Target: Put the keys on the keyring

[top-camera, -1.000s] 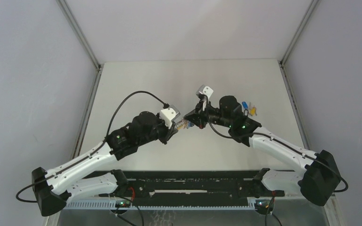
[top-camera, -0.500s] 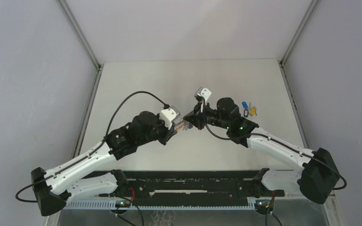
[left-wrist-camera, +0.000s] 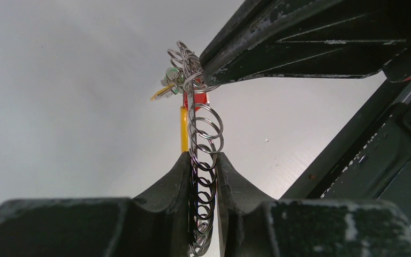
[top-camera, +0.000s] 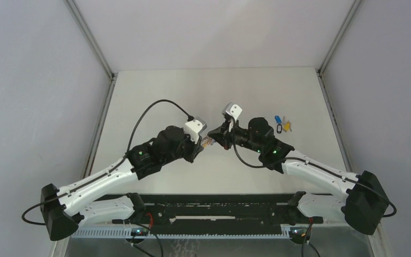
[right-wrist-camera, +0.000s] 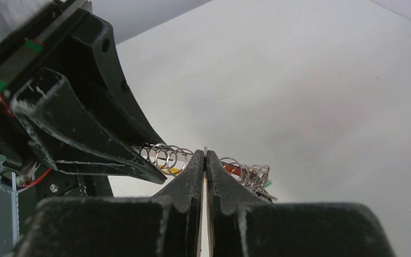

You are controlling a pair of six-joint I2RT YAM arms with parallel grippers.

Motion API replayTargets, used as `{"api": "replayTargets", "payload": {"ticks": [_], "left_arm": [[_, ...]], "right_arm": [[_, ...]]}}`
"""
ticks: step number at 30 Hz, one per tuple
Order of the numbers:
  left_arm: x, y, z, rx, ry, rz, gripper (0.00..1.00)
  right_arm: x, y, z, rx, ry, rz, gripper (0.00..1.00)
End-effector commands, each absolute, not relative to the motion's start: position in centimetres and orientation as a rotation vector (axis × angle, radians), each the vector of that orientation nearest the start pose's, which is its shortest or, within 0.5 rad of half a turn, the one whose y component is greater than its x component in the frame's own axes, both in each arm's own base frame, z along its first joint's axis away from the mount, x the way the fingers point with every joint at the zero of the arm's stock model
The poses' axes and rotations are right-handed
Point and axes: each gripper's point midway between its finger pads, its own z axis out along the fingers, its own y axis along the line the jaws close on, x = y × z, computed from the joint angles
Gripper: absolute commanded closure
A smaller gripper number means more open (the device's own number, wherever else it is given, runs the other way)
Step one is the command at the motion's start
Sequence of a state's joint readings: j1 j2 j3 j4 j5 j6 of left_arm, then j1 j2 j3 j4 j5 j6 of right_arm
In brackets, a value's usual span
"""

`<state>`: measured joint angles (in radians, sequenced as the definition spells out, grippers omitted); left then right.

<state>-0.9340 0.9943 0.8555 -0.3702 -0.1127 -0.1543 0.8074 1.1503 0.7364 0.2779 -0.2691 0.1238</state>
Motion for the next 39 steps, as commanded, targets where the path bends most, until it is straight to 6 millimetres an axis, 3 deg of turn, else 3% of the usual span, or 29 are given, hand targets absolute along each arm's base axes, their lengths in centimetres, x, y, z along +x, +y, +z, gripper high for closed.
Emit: {"api": "replayTargets", "payload": {"ticks": [1,12,21,25,30,35,39], "left_arm": [[20.5,-25.4,21.7,0.821,1.956,-0.495,1.0],[19.7,-26.0,24.5,0.817,1.815,-0.596,0.99],[20.5,-25.0,23.7,0.734,1.837,-0.547,1.0],[21.2,-23.9,23.1,0.734,1.858,-0.456,1.0],[21.4,-23.4,23.5,0.803,1.847,-0.382,1.0],[20.9,-23.6,24.1,0.887,1.801,-0.393,1.0],[20.0,-23.9,24.3,0.969,1.768,-0.422,1.0]], "right_arm": [[24.0,32.7,26.7,-0.831,1.532,0.872,1.0],[24.4,34.3,25.3,-0.82,1.621,0.897,1.0],[24.4,33.7,26.5,-0.69,1.558,0.911,1.0],[23.5,32.8,27.5,-0.671,1.51,0.931,1.0],[21.8,32.8,26.7,-0.747,1.537,0.979,1.0],[20.8,32.4,25.9,-0.81,1.566,1.048,0.93],[20.5,31.6,25.9,-0.852,1.578,1.126,0.79]]}}
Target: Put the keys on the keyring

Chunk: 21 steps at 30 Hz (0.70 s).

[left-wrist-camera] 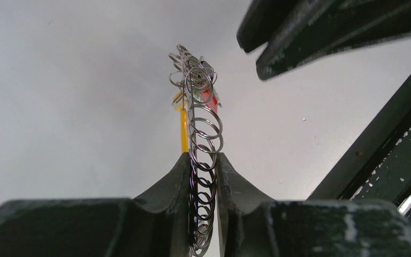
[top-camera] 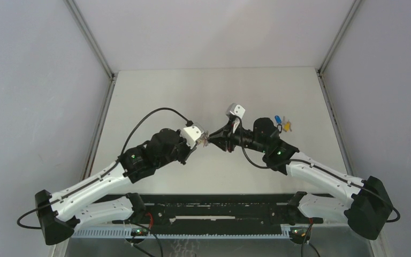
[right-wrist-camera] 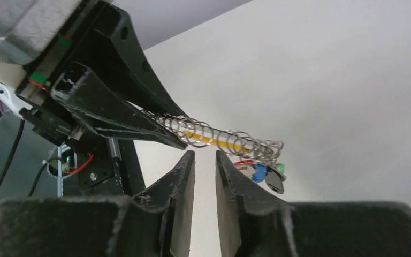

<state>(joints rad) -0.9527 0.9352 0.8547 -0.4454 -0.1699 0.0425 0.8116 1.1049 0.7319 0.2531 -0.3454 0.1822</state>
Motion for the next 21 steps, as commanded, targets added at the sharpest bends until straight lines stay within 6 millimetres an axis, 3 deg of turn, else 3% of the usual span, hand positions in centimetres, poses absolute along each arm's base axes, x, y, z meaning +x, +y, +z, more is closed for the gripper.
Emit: {"api": "replayTargets", "payload": {"ticks": [1,4,11,21], "left_arm": [[19.6,-24.1,24.3,1.004,1.757,-0.436,1.0],[19.0,-24.1,24.3,1.063,1.738,-0.449,1.0],[19.1,-24.1,24.6,1.067,1.738,-0.438,1.0],[18.7,-24.9,25.4,1.044,1.705,-0.509,1.0]], "right_arm": [[20.9,31.1,25.8,-0.851,1.595,1.137,0.77],[21.1,30.6,25.5,-0.888,1.638,1.196,0.73],[19.3,31.2,25.9,-0.972,1.642,1.397,0.7],[19.9,32.2,24.5,-0.925,1.715,1.474,0.7]]}}
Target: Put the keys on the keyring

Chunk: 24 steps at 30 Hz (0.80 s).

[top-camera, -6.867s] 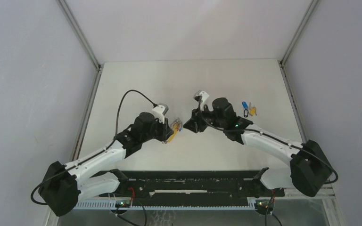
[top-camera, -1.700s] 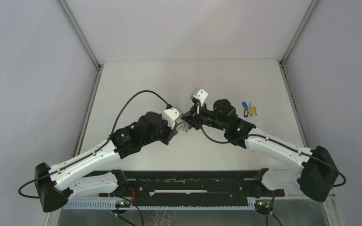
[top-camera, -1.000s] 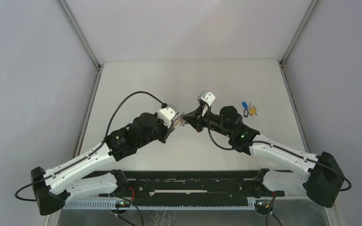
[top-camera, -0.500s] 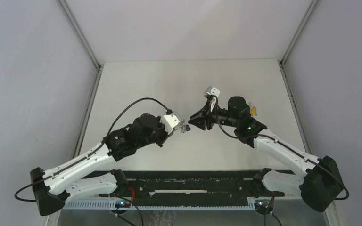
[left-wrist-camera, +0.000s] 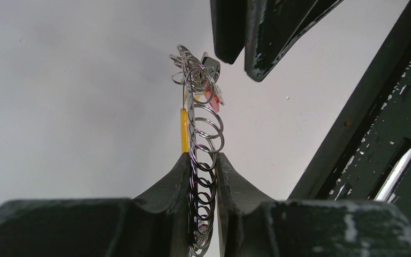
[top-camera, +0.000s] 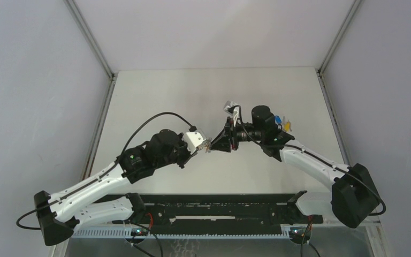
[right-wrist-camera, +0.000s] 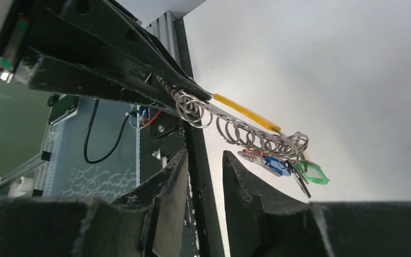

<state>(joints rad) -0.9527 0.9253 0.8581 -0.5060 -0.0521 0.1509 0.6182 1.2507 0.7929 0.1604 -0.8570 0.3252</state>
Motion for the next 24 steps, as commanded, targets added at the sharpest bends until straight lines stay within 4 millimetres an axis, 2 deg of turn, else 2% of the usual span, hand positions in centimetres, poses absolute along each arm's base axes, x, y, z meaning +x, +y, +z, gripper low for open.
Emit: {"api": "replayTargets", "payload": {"ticks": [1,9,19,24], "left_arm": [[18.6,-25.0,25.4,1.046,1.703,-0.518,1.0],[18.2,-25.6,25.6,1.048,1.687,-0.563,1.0],[18.2,-25.5,25.7,1.043,1.683,-0.563,1.0],[18.1,-25.7,25.8,1.046,1.677,-0.579,1.0]], "right_arm": [[20.0,32.3,24.5,-0.919,1.717,1.478,0.7],[20.9,32.5,24.5,-0.867,1.737,1.481,0.71],[22.2,31.8,23.6,-0.789,1.808,1.423,0.72],[22.1,32.0,23.9,-0.796,1.795,1.44,0.71]]}}
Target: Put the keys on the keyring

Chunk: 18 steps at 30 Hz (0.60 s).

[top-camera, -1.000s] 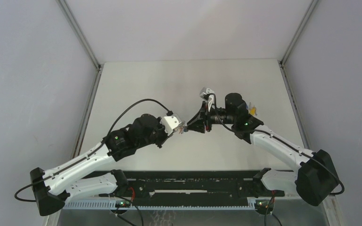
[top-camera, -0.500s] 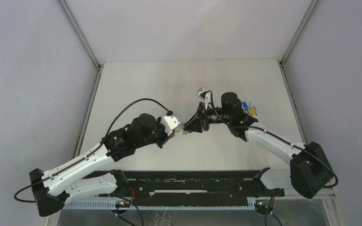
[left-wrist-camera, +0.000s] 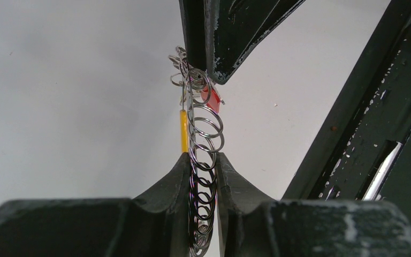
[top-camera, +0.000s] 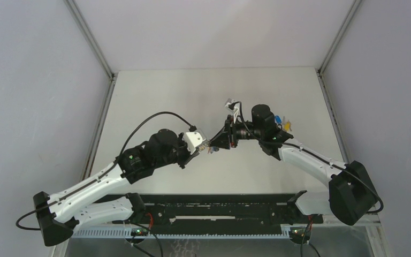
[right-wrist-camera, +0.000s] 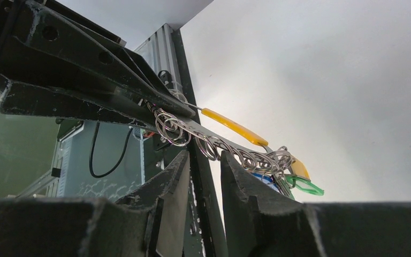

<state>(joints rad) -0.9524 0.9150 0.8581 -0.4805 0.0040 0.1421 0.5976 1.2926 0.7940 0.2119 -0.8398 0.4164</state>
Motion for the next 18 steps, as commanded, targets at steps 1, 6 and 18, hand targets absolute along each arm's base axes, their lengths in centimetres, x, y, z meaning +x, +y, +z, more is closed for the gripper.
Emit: {"api": "replayTargets", "payload": {"ticks": [1,6,18], "left_arm": [[18.0,-25.7,25.9,1.046,1.674,-0.584,1.0],[17.9,-26.0,25.9,1.046,1.668,-0.605,1.0],[17.7,-26.3,26.3,1.032,1.644,-0.637,1.0]], "right_arm": [[22.0,32.0,23.9,-0.801,1.79,1.447,0.72],[21.2,32.6,24.2,-0.842,1.765,1.489,0.72],[20.7,33.2,24.3,-0.879,1.759,1.543,0.77]]}}
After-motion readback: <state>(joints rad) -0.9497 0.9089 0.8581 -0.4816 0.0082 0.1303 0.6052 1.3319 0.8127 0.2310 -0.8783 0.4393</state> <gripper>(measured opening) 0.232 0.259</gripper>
